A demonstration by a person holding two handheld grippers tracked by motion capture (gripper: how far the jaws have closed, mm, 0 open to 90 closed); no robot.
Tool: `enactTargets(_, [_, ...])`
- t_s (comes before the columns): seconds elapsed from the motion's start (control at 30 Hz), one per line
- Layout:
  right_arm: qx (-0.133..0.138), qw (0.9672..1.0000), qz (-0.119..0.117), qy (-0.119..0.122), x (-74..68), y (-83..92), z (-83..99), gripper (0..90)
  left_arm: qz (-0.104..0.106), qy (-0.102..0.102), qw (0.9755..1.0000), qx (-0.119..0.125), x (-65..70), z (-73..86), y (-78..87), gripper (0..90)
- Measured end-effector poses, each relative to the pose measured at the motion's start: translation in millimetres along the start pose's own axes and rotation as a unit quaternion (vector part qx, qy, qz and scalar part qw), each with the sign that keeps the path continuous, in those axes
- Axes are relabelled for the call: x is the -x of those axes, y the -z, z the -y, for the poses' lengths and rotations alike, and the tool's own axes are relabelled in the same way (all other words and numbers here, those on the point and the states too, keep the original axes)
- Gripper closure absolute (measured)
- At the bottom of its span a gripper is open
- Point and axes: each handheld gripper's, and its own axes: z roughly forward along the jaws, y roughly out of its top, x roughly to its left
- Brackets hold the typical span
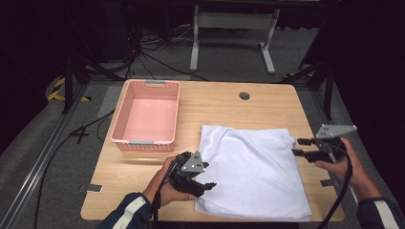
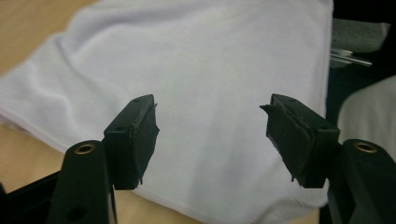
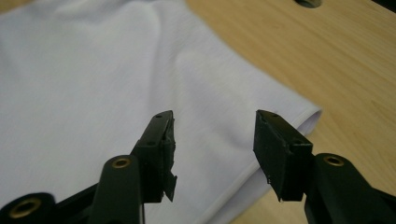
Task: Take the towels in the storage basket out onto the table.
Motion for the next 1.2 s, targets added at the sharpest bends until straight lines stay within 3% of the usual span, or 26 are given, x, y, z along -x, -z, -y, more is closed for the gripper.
enactTargets(0.07, [-0.014,0.9992,0.037,-0.009,16.7,-17.4,-9.0,46.3,-0.003,0.008,0.9999,-0.008,-7.7,-1.4,-11.8,33.2])
enactTargets(0.1, [-0.016,0.9981,0.043,-0.04,35.0,-34.9,-13.7,45.7,0.006,0.012,0.9998,-0.014,-10.8,-0.5,-21.3,35.0])
enactTargets(0.13, [-0.016,0.9981,0.043,-0.04,35.0,-34.9,-13.7,45.7,0.011,0.012,0.9996,-0.023,-12.2,1.0,-31.3,35.0])
enactTargets(0.2, [-0.035,0.9951,0.057,-0.073,54.8,-55.2,-15.1,43.5,0.019,0.002,0.9988,-0.044,-12.8,4.6,-54.4,35.8])
enactTargets(0.27, [-0.054,0.9911,0.053,-0.109,69.0,-71.4,-13.2,42.2,0.035,-0.001,0.9978,-0.057,-13.1,8.4,-70.9,36.8])
enactTargets(0.33, [-0.084,0.9874,0.035,-0.129,80.8,-88.4,-9.0,40.9,0.047,-0.006,0.9962,-0.072,-14.4,11.1,-84.7,36.7])
enactTargets(0.43, [-0.091,0.985,0.021,-0.145,86.0,-102.5,-6.8,41.8,0.045,-0.004,0.9958,-0.08,-16.2,13.5,-92.2,36.5])
enactTargets(0.5, [-0.101,0.9838,0.033,-0.145,86.2,-109.3,-7.3,45.7,0.046,0.0,0.9953,-0.085,-17.3,17.6,-98.0,36.1])
enactTargets(0.57, [-0.108,0.9826,0.033,-0.148,87.9,-114.8,-5.8,47.1,0.048,0.001,0.9961,-0.074,-18.3,20.0,-97.7,35.8])
enactTargets(0.67, [-0.095,0.9847,0.033,-0.143,90.5,-115.8,-5.0,64.5,0.047,0.003,0.9967,-0.066,-17.0,23.3,-97.2,35.7])
enactTargets(0.73, [-0.091,0.9877,0.036,-0.122,90.2,-115.4,-6.4,79.5,0.043,-0.013,0.9967,-0.068,-16.6,23.1,-97.3,36.7])
enactTargets(0.77, [-0.086,0.989,0.047,-0.111,89.3,-113.6,-8.9,81.4,0.041,-0.014,0.9966,-0.07,-16.0,22.8,-97.3,36.8])
enactTargets(0.87, [-0.036,0.993,0.07,-0.088,88.7,-98.0,-22.8,82.2,0.039,-0.012,0.9968,-0.069,-15.6,22.9,-97.4,36.9])
enactTargets(0.97, [0.032,0.9938,0.079,-0.071,85.7,-74.9,-39.2,82.3,0.038,-0.006,0.9967,-0.072,-16.7,21.5,-97.4,37.6])
enactTargets(1.0, [0.043,0.9942,0.08,-0.058,83.8,-70.3,-42.4,82.3,0.036,0.0,0.9967,-0.073,-16.8,20.7,-97.3,37.6])
enactTargets(1.03, [0.047,0.9949,0.075,-0.049,81.0,-66.9,-44.8,82.3,0.031,0.003,0.9969,-0.073,-17.5,20.1,-97.1,37.3])
enactTargets(1.1, [0.034,0.9953,0.081,-0.039,77.1,-65.8,-46.5,82.3,-0.001,0.013,0.9975,-0.069,-22.7,16.7,-96.9,33.1])
enactTargets(1.13, [0.028,0.9957,0.08,-0.038,75.5,-66.7,-45.9,82.2,-0.027,0.029,0.9972,-0.064,-28.6,13.2,-96.9,31.3])
enactTargets(1.2, [0.013,0.996,0.08,-0.038,74.4,-68.6,-42.4,82.0,-0.052,0.067,0.9955,-0.043,-41.2,6.2,-97.5,27.8])
